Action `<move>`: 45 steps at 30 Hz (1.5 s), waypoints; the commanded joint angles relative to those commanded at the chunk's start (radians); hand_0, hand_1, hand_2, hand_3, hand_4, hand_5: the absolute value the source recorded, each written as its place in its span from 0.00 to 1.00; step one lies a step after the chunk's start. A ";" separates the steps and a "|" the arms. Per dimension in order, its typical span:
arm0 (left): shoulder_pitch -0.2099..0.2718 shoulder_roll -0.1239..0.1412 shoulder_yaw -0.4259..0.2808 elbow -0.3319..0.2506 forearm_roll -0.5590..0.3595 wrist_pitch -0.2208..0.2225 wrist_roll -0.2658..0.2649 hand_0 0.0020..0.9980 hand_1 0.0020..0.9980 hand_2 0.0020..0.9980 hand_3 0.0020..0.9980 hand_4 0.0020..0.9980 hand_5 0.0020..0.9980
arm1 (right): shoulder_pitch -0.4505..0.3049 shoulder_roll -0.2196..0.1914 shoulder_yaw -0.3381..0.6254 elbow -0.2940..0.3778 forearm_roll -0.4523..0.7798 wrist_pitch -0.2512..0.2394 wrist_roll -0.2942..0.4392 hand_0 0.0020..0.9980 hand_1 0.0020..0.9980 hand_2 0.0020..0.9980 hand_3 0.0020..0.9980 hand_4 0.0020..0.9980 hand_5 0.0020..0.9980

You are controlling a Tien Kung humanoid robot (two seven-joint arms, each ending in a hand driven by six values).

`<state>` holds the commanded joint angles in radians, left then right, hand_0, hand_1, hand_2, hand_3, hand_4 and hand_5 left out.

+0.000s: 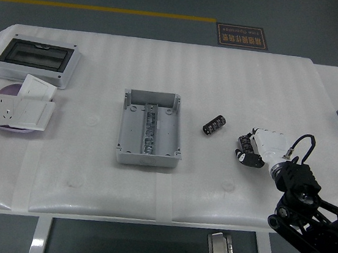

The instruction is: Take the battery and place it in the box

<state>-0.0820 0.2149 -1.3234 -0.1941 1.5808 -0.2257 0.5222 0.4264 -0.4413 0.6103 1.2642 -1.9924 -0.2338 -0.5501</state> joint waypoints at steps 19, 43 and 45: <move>-0.002 0.002 -0.001 0.002 0.014 0.016 -0.023 0.65 0.70 0.58 0.59 0.62 0.22 | -0.006 -0.012 0.006 -0.009 -0.004 -0.040 0.019 0.62 0.46 0.52 0.67 0.61 0.37; -0.004 0.002 0.008 0.004 0.011 0.030 -0.049 0.65 0.70 0.61 0.60 0.58 0.21 | 0.000 -0.015 -0.017 -0.015 0.025 -0.044 0.029 0.57 0.43 0.50 0.66 0.57 0.34; -0.004 0.001 0.010 0.004 0.010 0.031 -0.052 0.65 0.70 0.61 0.60 0.56 0.21 | -0.001 -0.014 -0.017 -0.015 0.026 -0.046 0.029 0.57 0.43 0.51 0.67 0.40 0.16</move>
<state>-0.0858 0.2163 -1.3135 -0.1896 1.5903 -0.1949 0.4702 0.4254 -0.4557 0.5933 1.2493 -1.9665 -0.2797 -0.5208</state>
